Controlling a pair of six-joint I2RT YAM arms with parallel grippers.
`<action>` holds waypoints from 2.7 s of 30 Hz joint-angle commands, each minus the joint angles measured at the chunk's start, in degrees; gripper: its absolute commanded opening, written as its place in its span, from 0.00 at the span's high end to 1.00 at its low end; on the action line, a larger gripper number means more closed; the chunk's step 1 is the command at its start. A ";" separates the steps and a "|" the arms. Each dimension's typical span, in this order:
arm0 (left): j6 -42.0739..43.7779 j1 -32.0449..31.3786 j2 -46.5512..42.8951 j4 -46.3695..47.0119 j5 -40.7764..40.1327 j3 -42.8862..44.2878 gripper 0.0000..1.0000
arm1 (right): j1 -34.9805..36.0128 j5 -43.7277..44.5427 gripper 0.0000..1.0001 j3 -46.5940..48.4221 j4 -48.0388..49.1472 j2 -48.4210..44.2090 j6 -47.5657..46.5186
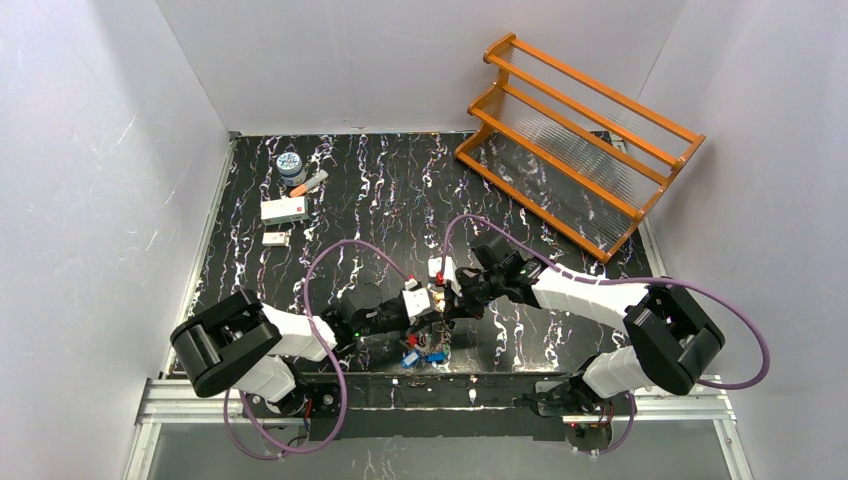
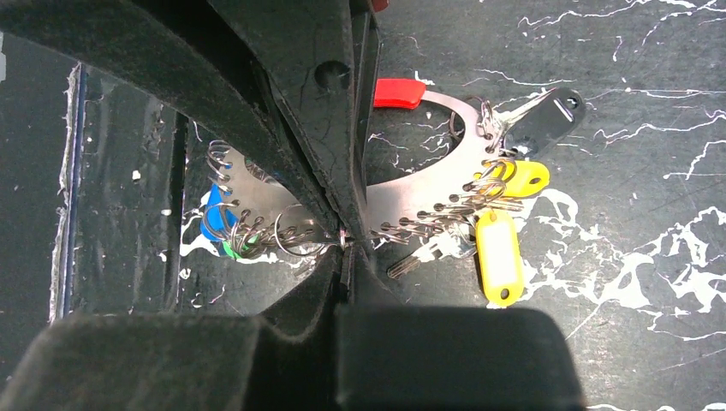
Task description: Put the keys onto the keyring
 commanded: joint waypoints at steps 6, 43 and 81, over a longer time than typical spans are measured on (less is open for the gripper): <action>-0.25 -0.20 -2.41 0.39 -0.28 -0.47 1.00 | -0.05 -4.61 0.81 -2.25 9.59 -4.10 1.87; -2.86 -0.23 -14.57 12.80 -5.05 -9.67 1.00 | -7.15 -20.85 0.76 -8.79 35.37 1.25 17.69; -3.58 -0.18 -15.68 15.50 -3.66 -10.73 1.00 | -0.36 -13.94 0.99 -1.07 26.97 12.94 12.54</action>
